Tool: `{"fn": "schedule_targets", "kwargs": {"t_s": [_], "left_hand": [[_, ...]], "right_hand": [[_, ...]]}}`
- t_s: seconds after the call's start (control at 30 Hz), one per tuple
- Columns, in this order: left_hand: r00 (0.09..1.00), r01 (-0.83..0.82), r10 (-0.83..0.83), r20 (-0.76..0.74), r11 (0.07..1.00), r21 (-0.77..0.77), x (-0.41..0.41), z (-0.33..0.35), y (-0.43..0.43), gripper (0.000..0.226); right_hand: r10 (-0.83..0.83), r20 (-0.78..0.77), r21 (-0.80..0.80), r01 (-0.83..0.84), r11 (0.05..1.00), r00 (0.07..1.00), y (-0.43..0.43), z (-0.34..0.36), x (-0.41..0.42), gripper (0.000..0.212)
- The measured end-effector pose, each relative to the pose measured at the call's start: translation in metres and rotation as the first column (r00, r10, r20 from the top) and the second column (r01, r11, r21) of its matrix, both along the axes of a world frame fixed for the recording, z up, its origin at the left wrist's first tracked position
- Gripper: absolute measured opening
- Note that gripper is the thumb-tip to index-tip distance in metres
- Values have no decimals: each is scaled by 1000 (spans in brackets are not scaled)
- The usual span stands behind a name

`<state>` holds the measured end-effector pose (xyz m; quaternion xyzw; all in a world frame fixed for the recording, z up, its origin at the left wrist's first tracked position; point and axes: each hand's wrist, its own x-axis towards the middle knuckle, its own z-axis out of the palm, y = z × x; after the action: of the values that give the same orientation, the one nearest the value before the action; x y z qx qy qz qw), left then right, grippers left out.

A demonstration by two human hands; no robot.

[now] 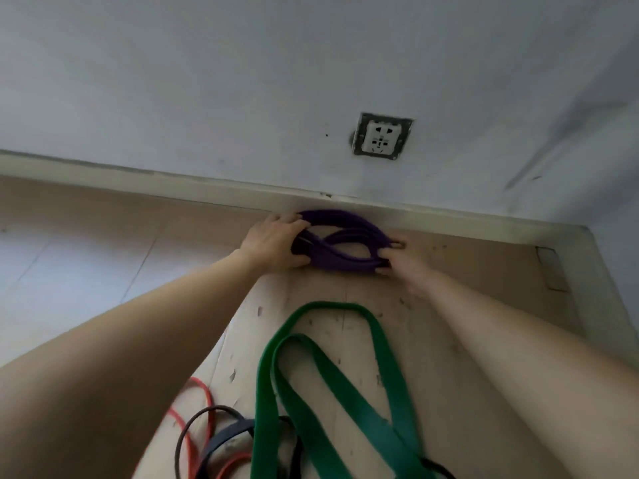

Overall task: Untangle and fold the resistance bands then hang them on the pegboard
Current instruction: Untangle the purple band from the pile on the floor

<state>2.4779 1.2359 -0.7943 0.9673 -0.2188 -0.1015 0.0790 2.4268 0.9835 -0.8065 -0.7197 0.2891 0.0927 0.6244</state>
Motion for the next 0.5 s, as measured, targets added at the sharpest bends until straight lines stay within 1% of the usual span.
{"fn": "schedule_targets", "kwargs": {"t_s": [0.07,0.13,0.23,0.3,0.37,0.43,0.5], "left_hand": [[1000,-3,3,-13,998,-70,0,-16,3,94],[1000,22,-23,-7,990,-137,-5,-20,10,106],[995,68,-58,77,988,-135,-17,-20,25,109],[988,100,-81,132,985,-140,-27,-19,34,105],[980,127,-108,166,986,-111,-34,-20,42,98],[981,131,-120,155,989,-65,-38,-23,47,95],[973,153,-139,186,986,-65,-42,-25,49,86]], "right_hand": [[-29,-31,-39,28,999,999,-1,-15,3,26],[0,-20,-103,-2,995,1000,-1,-19,8,25],[130,-41,-300,-136,944,991,-6,-19,13,25],[204,-41,-405,-203,892,978,-9,-18,9,36],[306,16,-563,-244,789,952,-10,-13,1,54],[466,110,-696,-267,667,878,-9,-7,-5,52],[629,103,-750,-356,558,770,-5,-2,-14,46]]}}
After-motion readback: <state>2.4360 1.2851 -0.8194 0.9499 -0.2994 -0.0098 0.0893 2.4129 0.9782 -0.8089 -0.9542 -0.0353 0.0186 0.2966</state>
